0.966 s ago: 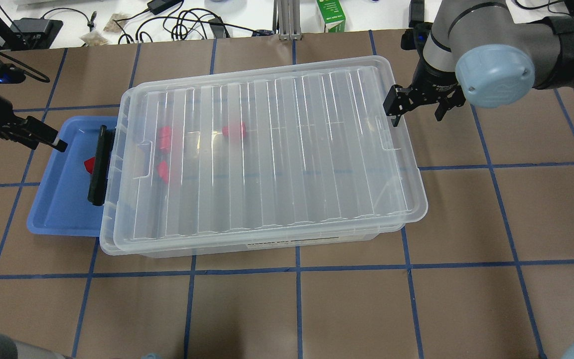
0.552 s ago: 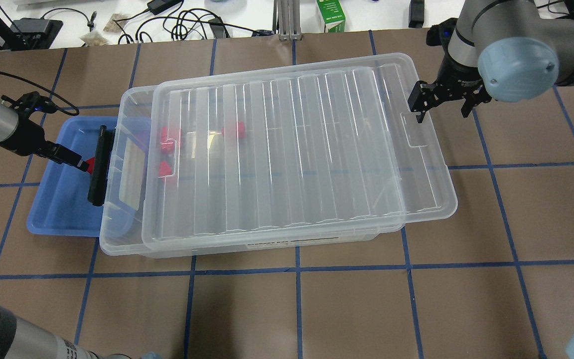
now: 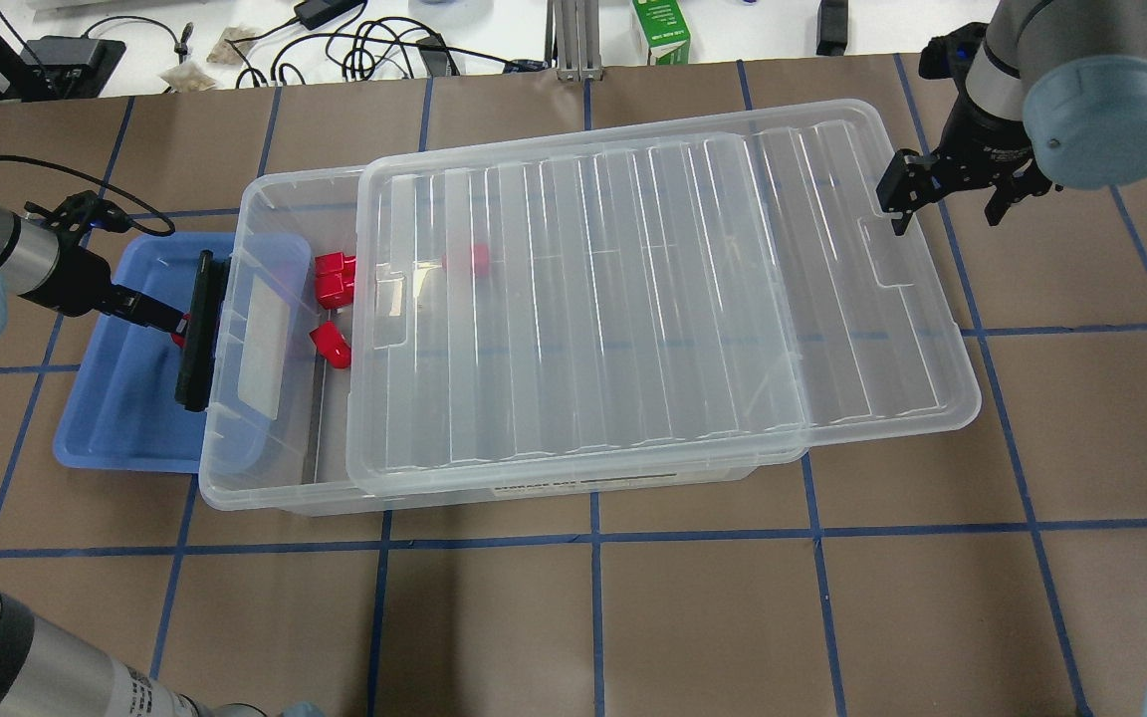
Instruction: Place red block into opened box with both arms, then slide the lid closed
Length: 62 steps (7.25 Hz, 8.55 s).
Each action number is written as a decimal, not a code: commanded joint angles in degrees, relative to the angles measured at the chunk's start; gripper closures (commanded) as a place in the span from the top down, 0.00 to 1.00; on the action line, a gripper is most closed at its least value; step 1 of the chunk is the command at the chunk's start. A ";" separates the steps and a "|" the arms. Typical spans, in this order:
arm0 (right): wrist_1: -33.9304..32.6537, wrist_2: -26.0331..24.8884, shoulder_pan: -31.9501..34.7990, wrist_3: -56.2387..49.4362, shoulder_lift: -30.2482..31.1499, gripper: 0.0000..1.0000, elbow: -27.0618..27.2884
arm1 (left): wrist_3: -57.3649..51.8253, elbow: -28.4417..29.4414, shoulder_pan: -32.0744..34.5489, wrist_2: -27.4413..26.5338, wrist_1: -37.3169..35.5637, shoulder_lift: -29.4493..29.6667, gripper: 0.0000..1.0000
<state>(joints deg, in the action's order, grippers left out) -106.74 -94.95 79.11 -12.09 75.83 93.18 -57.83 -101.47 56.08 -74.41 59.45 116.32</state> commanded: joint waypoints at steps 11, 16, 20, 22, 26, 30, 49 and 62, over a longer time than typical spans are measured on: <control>1.26 0.81 -4.23 -5.85 3.07 1.00 -0.11 | -0.79 7.77 0.35 -3.37 1.69 -4.24 0.19; 17.25 1.52 -4.05 -4.88 18.55 1.00 -0.11 | 31.97 8.49 16.90 -3.99 15.17 -18.04 0.19; 19.20 0.56 -4.05 -4.70 18.56 1.00 0.86 | 44.38 -3.17 24.61 -3.72 7.21 -18.76 0.16; 19.37 0.56 -4.58 -5.05 18.30 1.00 1.04 | 44.82 -9.42 24.69 -3.46 -2.45 -17.27 0.15; 19.46 0.47 -4.66 -5.31 18.12 1.00 0.95 | 44.83 -10.24 24.61 -3.37 -3.20 -16.21 0.93; 18.85 0.21 -4.75 -6.18 17.95 1.00 0.95 | 44.82 -0.88 24.25 -3.99 4.03 -18.66 1.00; 3.99 -0.41 -8.53 -12.96 2.92 1.00 3.23 | 52.65 14.80 27.68 -13.13 32.04 -25.69 1.00; 3.99 2.58 7.37 8.83 2.48 1.00 3.94 | 51.33 15.42 27.77 -12.69 32.13 -30.01 1.00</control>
<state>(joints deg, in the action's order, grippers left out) -102.84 -92.63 85.60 -4.33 78.37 97.00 -6.50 -86.05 83.85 -87.12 91.75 86.41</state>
